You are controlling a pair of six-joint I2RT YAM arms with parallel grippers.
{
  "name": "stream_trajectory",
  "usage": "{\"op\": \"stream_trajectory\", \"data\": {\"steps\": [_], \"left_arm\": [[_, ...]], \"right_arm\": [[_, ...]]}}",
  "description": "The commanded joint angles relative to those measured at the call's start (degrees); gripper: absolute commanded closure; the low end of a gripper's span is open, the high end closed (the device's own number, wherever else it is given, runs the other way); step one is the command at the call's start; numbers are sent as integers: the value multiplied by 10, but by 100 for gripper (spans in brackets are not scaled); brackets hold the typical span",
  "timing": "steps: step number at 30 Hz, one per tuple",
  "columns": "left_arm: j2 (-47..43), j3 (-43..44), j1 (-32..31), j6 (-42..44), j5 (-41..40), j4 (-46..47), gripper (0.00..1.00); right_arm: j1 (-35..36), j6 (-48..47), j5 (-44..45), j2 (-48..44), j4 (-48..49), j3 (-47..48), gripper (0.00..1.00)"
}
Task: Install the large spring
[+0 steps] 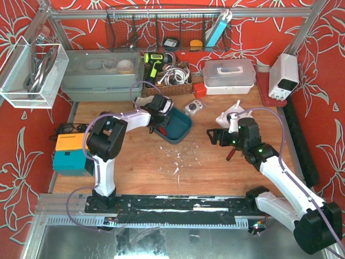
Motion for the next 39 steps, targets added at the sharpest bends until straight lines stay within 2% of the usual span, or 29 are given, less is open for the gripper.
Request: {"op": "stream_trajectory", "data": {"steps": [1, 5, 10, 15, 21, 26, 30, 34, 39], "left_arm": [[-56, -11, 1, -7, 40, 18, 88], [-107, -26, -3, -4, 67, 61, 95], [-203, -80, -34, 31, 102, 159, 98], [-319, -222, -88, 105, 127, 332, 100], [-385, -367, -165, 225, 177, 500, 100], [-386, -389, -204, 257, 170, 509, 100], [-378, -389, -225, 270, 161, 506, 100], [-371, -384, -236, 270, 158, 509, 100], [-363, -368, -249, 268, 153, 502, 100]], "right_arm": [[5, -4, 3, 2, 7, -5, 1], [5, 4, 24, 2, 0, -1, 1], [5, 13, 44, 3, -59, 42, 1], [5, 20, 21, -1, -94, 77, 2], [5, 40, -74, -3, -108, 113, 14], [11, 44, -162, 0, -82, 115, 20], [27, 43, -199, 5, -65, 111, 25], [56, 29, -210, 12, -64, 113, 31], [77, 4, -215, 26, -80, 116, 32]]}}
